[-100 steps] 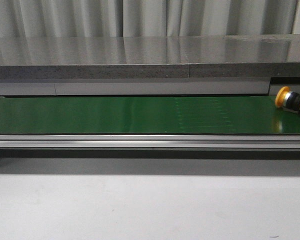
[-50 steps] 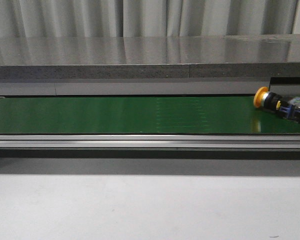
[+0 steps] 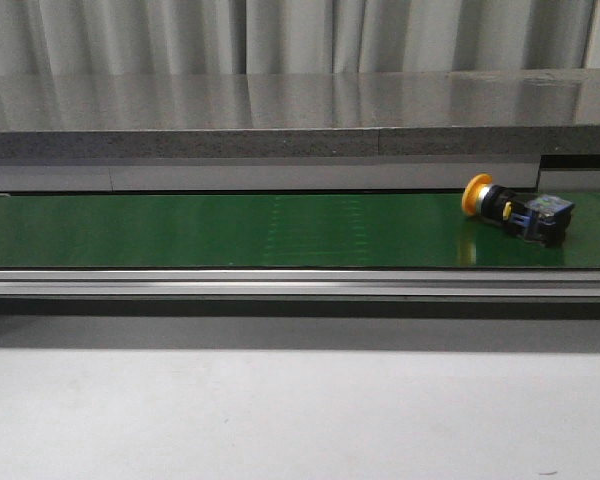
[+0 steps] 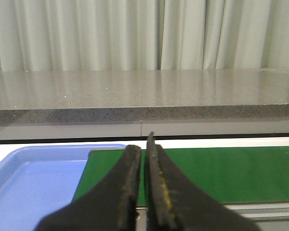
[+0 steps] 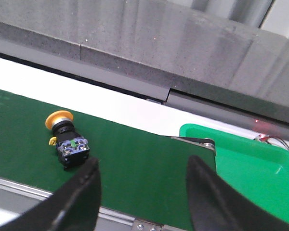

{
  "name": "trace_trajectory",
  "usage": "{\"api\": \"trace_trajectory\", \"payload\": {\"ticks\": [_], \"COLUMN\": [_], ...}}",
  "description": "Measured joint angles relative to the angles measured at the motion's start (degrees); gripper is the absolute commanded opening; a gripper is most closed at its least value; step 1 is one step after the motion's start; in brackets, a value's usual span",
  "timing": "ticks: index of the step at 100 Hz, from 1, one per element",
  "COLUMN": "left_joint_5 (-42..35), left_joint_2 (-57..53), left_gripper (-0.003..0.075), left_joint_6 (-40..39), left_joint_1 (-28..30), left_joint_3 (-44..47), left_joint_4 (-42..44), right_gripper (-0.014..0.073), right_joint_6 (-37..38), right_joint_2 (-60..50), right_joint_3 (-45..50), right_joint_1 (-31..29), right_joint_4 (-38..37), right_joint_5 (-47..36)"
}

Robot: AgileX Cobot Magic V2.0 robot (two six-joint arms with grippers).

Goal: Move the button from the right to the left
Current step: 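Let the belt carry the button toward the left gripper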

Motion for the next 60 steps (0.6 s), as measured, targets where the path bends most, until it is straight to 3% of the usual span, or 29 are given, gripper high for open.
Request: {"api": "trace_trajectory", "payload": {"ticks": [34,60], "left_joint_5": [0.0,0.0], "left_joint_2": [0.0,0.0], "left_gripper": [0.0005,0.0005], "left_joint_6": [0.0,0.0], "left_joint_1": [0.0,0.0], "left_joint_3": [0.0,0.0], "left_joint_4": [0.0,0.0], "right_gripper": [-0.0071,-0.0067], "right_joint_6": [0.0,0.0], "right_joint_2": [-1.9,-1.9], "right_joint_3": [0.1,0.1], "right_joint_1": [0.0,0.0], "right_joint_4": [0.4,1.9], "right_joint_5": [2.3,2.3]}}
